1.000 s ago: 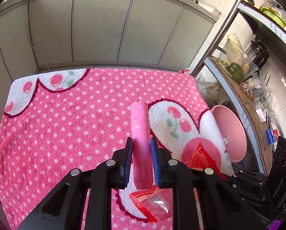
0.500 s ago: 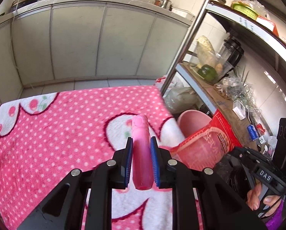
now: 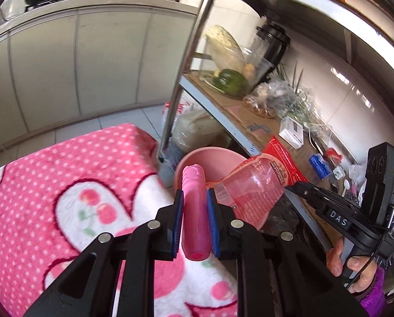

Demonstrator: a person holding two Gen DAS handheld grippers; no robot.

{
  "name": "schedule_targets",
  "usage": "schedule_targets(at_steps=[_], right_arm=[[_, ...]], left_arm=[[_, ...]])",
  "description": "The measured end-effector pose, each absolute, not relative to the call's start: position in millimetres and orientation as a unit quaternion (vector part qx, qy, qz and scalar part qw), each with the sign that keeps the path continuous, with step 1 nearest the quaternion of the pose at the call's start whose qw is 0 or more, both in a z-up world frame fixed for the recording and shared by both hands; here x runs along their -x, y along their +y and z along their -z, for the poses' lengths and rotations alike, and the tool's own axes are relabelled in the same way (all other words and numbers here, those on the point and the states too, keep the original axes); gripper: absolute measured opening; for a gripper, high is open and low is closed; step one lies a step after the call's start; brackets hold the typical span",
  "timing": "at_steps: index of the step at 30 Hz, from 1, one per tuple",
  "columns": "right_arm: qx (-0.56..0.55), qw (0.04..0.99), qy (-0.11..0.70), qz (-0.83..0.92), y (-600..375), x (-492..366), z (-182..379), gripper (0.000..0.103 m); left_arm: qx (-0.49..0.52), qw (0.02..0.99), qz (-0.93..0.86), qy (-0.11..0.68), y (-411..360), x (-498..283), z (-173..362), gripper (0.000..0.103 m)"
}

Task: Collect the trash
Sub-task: 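Carry the pink tube and red wrapper over the pink bucket with both tools, then open both tools to drop the pink tube and red wrapper into the bucket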

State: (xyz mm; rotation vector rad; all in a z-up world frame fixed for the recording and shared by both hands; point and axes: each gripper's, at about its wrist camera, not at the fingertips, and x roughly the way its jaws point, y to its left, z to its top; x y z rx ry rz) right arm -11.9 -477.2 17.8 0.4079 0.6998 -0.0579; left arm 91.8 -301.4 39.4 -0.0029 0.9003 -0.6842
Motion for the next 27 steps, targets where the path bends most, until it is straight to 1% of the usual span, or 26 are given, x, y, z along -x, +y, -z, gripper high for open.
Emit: schedule_targets(at_steps=[9,17,27], right_arm=[[-0.165,0.904,0.38,0.1,-503,4,23,0.001],[-0.146,0.891,0.412,0.123,-512,-8,51,0.001],[-0.14,0.881,0.434,0.125,-507,-13,62,0.002]], left_arm=[[-0.044,0.81,0.34,0.475,-365,-101,12,0.017],[-0.069,0.794,0.338,0.501,-390,-104,50,0.017],[-0.03,0.792,0.345,0.503,-388,-112,49,0.019]])
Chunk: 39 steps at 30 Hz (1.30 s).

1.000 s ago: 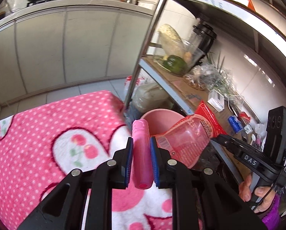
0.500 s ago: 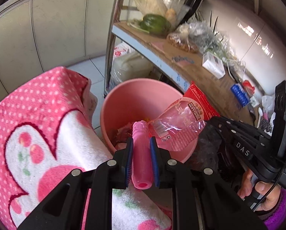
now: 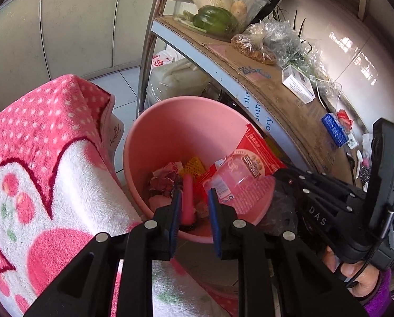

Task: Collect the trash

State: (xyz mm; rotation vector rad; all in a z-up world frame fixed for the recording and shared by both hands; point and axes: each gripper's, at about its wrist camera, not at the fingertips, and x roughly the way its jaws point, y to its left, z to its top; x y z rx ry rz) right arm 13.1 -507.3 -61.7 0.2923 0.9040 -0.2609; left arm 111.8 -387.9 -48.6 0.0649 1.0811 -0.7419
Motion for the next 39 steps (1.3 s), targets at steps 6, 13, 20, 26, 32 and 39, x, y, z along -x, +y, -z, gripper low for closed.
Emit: schedule_targets(at_steps=[6,13,20,26,32,39], right_arm=[[-0.144,0.881,0.435,0.115,-506,-14,61,0.019],[-0.136,0.886,0.43,0.109,-499,-13,52,0.026],[-0.131,0.897,0.411,0.097,-486,-1,32,0.033],[-0.118,0.907,0.395,0.081,-462,14,13,0.048],[-0.113,0.914,0.383,0.075,-437,33,-2,0.057],[-0.108,0.917,0.374,0.081,-417,56,-9,0.067]], left_arm=[[-0.019,0.798,0.343,0.495,-380,-112,41,0.019],[-0.01,0.806,0.34,0.484,-370,-109,30,0.019],[-0.005,0.821,0.336,0.462,-357,-98,14,0.019],[0.004,0.832,0.335,0.442,-343,-81,-2,0.019],[0.008,0.845,0.333,0.418,-329,-62,-19,0.02],[-0.003,0.867,0.319,0.382,-314,-35,-31,0.02]])
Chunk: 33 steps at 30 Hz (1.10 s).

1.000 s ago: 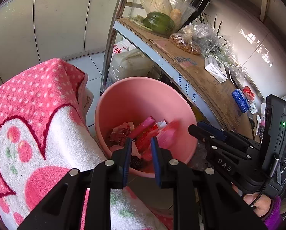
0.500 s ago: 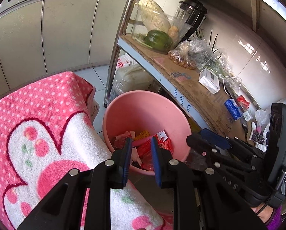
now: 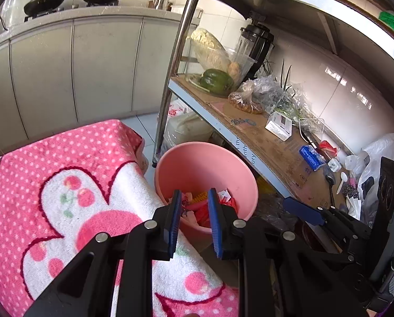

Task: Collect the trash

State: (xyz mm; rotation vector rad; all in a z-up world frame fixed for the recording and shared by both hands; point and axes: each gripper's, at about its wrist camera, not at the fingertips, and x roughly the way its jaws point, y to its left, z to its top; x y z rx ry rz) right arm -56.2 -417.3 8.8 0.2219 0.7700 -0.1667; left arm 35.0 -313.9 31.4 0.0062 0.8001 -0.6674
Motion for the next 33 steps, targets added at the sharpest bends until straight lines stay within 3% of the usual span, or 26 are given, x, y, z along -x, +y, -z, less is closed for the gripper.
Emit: schedule_targets(at_steps=[33], right_arm=[[-0.08,0.921,0.365,0.109,-369,103,-9,0.068]], left_arm=[[0.005,0.886,0.314,0.341,-273,25,-38,0.02]])
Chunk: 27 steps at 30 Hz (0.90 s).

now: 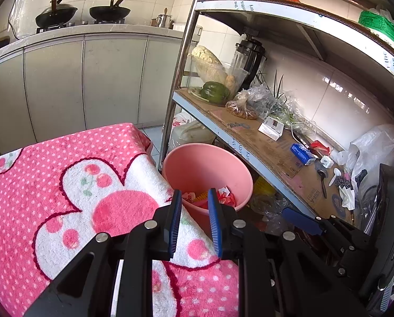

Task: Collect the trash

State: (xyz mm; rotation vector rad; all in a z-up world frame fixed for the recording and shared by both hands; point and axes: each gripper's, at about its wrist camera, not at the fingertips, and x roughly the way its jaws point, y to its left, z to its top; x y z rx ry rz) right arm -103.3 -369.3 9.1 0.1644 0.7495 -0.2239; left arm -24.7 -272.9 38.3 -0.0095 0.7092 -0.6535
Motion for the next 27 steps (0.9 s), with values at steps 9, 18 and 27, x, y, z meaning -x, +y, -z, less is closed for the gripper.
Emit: schedule_targets(at_steps=[9,18,27], right_arm=[[-0.079,0.923,0.358,0.114,-365,111,-12,0.068],[-0.079,0.926,0.351,0.117,-367,114,-17,0.068],[-0.079,0.927,0.347,0.119,-368,117,-20,0.068]], left_arm=[[0.008,0.887,0.318,0.335,-268,30,-42,0.02],[0.007,0.888,0.32,0.329,-267,36,-46,0.02],[0.006,0.889,0.321,0.327,-267,39,-47,0.019]])
